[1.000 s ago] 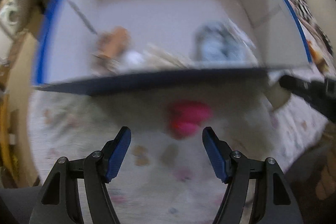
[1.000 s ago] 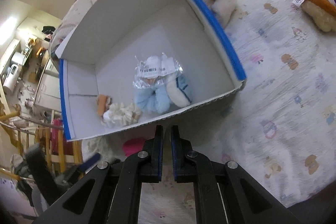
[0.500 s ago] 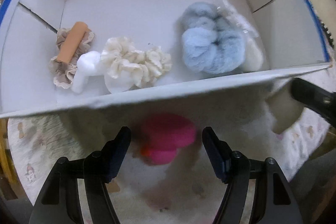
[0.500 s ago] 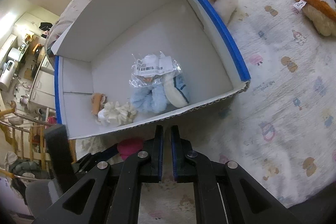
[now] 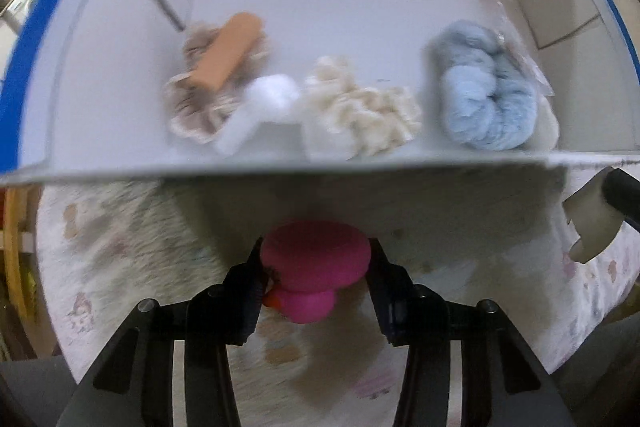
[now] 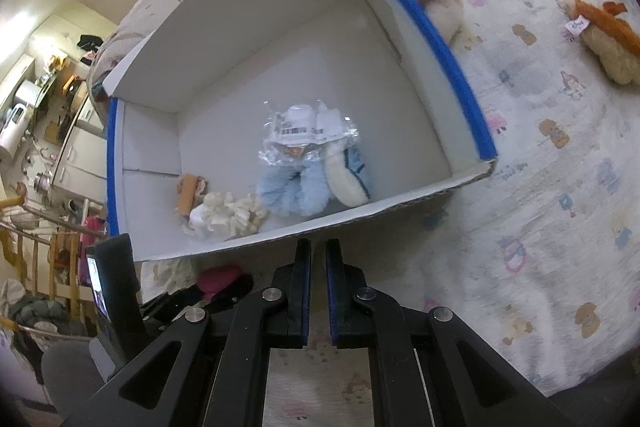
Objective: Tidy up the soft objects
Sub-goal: 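Lift the pink toy with the left tool and carry it over the box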
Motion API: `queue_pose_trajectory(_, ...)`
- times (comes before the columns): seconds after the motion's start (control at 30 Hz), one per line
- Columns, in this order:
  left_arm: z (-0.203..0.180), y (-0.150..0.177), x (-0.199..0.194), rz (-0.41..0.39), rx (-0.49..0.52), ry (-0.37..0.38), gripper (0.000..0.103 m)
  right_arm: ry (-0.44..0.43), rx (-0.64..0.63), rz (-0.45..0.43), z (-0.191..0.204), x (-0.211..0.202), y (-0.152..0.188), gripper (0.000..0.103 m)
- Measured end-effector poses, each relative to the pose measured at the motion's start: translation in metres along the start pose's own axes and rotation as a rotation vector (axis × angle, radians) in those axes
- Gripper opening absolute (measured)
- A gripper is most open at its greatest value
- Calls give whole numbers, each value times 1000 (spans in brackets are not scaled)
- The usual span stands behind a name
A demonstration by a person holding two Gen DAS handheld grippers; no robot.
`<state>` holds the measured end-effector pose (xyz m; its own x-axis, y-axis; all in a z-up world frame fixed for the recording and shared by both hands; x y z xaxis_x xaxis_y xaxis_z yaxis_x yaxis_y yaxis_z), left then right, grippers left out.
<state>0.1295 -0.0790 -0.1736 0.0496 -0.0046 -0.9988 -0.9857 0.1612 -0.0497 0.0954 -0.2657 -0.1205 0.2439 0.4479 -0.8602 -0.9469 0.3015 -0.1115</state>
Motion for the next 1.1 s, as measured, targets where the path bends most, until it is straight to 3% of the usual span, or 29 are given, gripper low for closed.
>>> queue_pose_trajectory(0.43,96,29,-32,-46,-134,-58,43,16,-143,2,34,-1,17,9)
queue_pose_trajectory(0.6,119,40,-40,-3,-236,56,43,-1,-196,-22,48,-6,19,9)
queue_pose_trajectory(0.8,126,48,-89,-107,-269,43,43,-47,-309,-100,80,-25,26,9)
queue_pose_trajectory(0.83,112,60,-98,-121,-273,45,43,-53,-326,-118,85,-29,26,9)
queue_pose_trajectory(1.1,84,28,-168,-293,-255,46,43,-66,-387,-298,109,-82,20,9)
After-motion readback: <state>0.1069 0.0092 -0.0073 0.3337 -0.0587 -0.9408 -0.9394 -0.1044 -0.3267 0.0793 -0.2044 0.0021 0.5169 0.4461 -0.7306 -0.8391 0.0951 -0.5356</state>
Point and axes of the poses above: each gripper's, at about its wrist camera, not at the fingertips, and x roughly the way its jaws point, z to its left, y to its underside, the point moved 3 cm from there along x, roughly the way its jaws point, and after that the axes turned 12 degrees about z, right-handed, at the moved point
